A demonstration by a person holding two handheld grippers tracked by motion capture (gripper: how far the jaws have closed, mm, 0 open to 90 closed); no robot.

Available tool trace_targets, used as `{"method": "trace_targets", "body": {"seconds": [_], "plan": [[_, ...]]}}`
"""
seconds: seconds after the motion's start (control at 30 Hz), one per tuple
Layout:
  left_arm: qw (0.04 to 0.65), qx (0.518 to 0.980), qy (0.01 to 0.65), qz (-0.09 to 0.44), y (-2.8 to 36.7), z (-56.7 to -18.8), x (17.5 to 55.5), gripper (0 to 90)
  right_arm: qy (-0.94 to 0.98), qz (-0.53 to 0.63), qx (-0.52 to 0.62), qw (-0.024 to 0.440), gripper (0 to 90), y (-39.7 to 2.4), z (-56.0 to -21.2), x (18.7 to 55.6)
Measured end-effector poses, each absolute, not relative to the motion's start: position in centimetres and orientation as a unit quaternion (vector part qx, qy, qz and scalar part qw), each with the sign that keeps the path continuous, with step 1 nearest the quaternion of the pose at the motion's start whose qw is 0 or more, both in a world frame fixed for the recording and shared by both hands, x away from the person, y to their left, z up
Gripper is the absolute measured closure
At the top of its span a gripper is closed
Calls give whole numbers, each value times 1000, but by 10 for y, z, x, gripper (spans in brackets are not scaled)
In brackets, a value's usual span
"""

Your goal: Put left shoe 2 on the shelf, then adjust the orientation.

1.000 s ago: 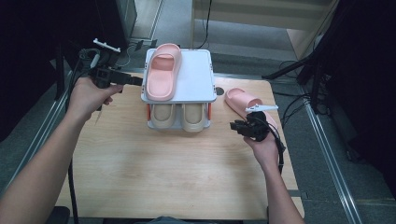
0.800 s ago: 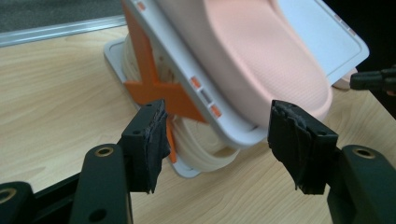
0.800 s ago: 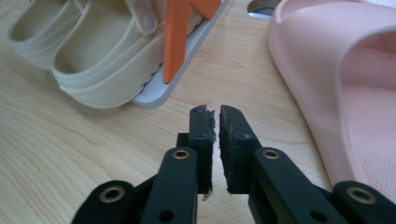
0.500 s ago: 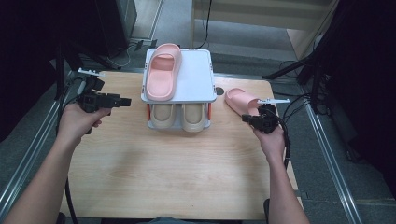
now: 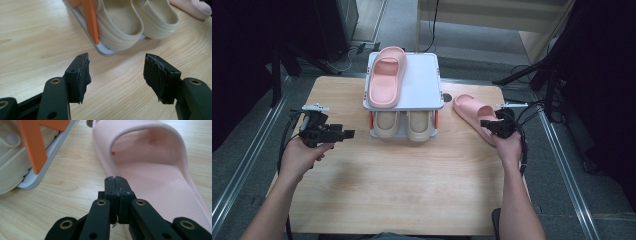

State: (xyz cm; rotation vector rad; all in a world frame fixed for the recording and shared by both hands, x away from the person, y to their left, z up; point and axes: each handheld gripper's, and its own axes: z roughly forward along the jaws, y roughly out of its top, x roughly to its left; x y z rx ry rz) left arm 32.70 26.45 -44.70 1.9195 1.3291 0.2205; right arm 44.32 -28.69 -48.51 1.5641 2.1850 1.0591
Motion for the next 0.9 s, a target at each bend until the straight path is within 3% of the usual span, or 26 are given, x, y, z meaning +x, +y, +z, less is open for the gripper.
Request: {"method": "trace_targets", "body": {"seconds": [0.33,0.9], "plan": [[371,770,510,96,251,-476,317,379,744,349,557,120,896,-298,-498,458],[362,774,511,97,252,-485,319,384,767,339,534,111,875,-279,-499,460]]}}
